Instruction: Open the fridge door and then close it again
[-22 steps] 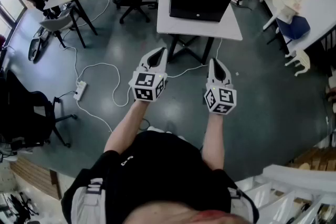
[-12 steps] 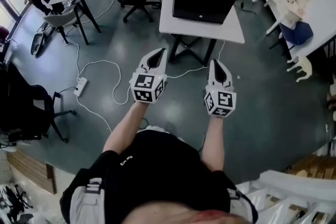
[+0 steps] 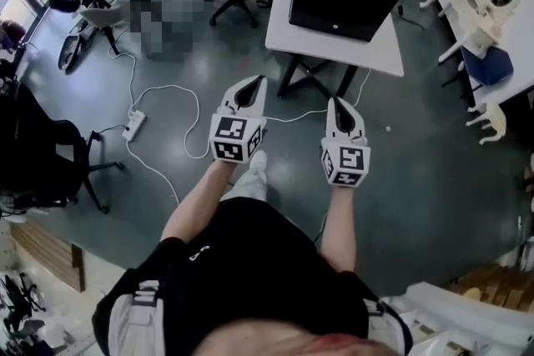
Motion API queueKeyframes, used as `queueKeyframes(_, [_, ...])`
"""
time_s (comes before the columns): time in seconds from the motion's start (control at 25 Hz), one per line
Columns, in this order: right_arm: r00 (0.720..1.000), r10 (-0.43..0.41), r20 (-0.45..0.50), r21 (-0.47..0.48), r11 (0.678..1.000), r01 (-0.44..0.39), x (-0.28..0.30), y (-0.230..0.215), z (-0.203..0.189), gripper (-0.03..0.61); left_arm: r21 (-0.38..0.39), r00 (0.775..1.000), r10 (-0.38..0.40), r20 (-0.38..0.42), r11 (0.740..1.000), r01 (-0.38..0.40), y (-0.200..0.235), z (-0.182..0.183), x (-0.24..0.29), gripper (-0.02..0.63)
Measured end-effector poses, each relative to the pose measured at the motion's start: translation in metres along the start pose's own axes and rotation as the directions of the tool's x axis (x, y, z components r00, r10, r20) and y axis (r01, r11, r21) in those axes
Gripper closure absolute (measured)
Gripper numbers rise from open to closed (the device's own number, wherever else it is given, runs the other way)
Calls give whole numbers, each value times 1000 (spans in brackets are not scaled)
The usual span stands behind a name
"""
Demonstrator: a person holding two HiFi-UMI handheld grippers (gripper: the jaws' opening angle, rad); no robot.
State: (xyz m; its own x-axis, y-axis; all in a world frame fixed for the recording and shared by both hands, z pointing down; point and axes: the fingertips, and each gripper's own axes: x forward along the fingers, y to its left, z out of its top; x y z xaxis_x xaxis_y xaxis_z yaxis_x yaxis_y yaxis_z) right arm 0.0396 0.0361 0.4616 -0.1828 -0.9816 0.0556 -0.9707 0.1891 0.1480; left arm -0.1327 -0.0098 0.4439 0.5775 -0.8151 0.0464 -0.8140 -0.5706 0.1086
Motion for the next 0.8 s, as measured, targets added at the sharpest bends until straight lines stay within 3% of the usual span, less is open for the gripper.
queueKeyframes(0.24, [1000,7,-12,5,1000,-7,75,-28,-20,584,-8,1000,-10,-1,1000,10,35,-10,78,614])
queueKeyframes(0.36, [999,-16,-39,-47,999,15,126,-54,-26,584,67,999,-35,-7,997,35,43,-9,136,614])
queueKeyframes(0.48, [999,-15,-45,-63,998,12,190,-78,-18,584,114,997,-78,6,990,77,53,8,199,614])
queueKeyframes(0.8, [1000,10,-13,-40,999,-11,332,-125,3,584,116,993,-116,-8,987,116,113,29,323,614])
